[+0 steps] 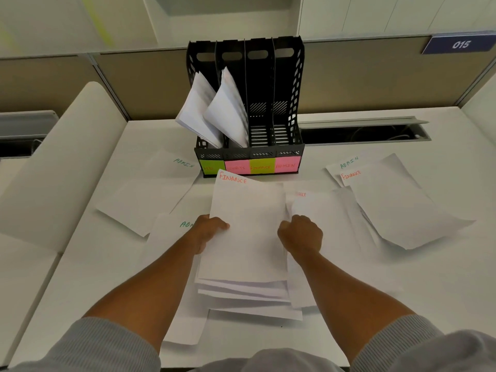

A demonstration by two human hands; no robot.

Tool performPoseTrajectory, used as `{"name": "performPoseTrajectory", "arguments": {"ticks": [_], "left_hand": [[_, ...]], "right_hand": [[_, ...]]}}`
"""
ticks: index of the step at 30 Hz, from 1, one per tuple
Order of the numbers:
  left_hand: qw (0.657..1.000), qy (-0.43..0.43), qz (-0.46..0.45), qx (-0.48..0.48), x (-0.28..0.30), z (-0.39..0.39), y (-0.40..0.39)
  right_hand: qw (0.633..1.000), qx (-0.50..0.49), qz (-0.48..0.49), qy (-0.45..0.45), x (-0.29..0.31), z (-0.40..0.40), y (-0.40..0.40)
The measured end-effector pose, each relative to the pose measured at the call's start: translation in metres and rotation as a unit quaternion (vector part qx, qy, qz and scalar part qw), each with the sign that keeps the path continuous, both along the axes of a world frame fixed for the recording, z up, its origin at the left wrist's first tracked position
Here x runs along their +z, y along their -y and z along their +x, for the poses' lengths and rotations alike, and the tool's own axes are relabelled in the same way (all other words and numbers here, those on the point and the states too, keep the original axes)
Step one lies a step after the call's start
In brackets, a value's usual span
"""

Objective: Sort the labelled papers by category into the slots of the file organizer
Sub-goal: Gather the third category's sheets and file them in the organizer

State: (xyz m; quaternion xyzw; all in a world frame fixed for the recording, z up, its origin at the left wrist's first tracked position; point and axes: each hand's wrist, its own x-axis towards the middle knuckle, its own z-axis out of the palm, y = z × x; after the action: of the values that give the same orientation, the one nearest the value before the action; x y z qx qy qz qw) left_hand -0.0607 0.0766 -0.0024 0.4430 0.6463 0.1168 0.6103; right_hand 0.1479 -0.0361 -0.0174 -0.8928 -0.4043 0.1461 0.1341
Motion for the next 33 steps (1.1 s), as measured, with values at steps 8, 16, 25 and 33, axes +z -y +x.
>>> {"name": "performPoseTrajectory", "arguments": {"ticks": [8,16,25,33], "left_hand": [[1.000,0.016,0.003,-0.015,0.000,0.030,0.010],[0.998,0.046,0.001,-0.037,-0.001,0.052,0.020],[0.995,0.030,0.034,-0.086,-0.011,0.062,0.014],[0.993,-0.059,0.055,-0.086,-0.024,0.070,-0.001]], "right_hand": [[0.966,0.046,0.088,-0.239,0.013,-0.014,-0.023],[0.891,0.077,0.091,-0.439,0.022,-0.019,-0.044],[0.886,0.027,0.102,-0.451,0.015,0.002,-0.053],[0.967,-0.159,0.075,-0.183,0.011,0.085,-0.062]]}}
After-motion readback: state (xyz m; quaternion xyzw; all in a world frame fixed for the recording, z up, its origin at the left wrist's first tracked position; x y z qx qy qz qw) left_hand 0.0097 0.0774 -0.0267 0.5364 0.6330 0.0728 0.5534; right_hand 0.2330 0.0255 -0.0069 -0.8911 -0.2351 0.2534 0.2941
